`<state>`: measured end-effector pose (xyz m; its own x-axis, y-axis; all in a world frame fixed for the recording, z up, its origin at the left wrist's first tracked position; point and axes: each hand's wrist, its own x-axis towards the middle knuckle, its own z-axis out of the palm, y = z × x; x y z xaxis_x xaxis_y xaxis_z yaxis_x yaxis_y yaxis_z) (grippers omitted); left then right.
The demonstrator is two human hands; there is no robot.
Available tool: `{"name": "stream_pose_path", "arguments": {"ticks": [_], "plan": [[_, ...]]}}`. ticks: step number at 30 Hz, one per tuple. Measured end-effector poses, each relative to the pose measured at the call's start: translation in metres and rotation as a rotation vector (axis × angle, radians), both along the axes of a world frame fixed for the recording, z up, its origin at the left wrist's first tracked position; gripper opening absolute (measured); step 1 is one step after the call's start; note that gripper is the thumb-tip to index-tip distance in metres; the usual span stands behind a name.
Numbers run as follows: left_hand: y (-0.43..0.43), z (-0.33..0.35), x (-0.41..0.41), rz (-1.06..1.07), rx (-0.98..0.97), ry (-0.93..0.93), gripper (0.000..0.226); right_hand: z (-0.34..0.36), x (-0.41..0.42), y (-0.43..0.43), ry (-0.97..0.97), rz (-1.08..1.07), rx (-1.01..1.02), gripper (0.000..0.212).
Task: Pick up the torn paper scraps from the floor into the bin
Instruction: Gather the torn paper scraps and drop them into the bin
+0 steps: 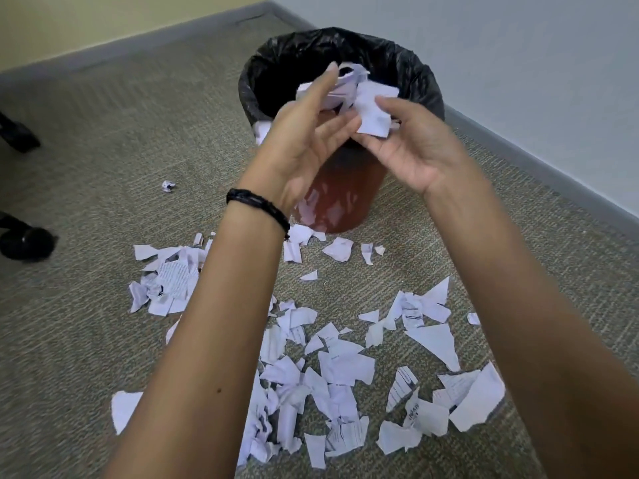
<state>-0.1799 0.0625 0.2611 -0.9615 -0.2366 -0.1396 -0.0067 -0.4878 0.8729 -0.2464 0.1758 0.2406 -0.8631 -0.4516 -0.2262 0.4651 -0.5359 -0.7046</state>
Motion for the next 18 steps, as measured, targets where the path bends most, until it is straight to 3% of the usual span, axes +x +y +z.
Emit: {"name": "stream_pose_path", "arguments": {"ticks": [3, 5, 7, 11, 14, 18], "plan": [[0.003, 0.002, 0.002, -0.013, -0.054, -0.009, 0.018, 0.005, 0.001, 0.000, -0.007, -0.006, -0.063, 0.053], [0.003, 0.000, 0.001, -0.025, -0.048, 0.005, 0.034, 0.009, 0.006, 0.002, 0.027, -0.019, -0.030, 0.064], [0.001, -0.004, 0.001, -0.039, -0.052, 0.036, 0.057, 0.011, 0.013, 0.007, 0.106, -0.014, 0.086, 0.060], [-0.008, -0.015, 0.004, -0.119, -0.216, 0.116, 0.030, -0.003, 0.028, 0.026, 0.278, 0.064, 0.260, 0.031], [-0.012, -0.033, 0.014, -0.201, -0.335, 0.090, 0.023, -0.036, 0.040, 0.039, 0.386, 0.141, 0.524, 0.022], [-0.023, -0.094, 0.041, -0.271, -0.599, -0.089, 0.022, -0.112, 0.058, 0.064, 0.512, 0.263, 1.041, 0.025]]}}
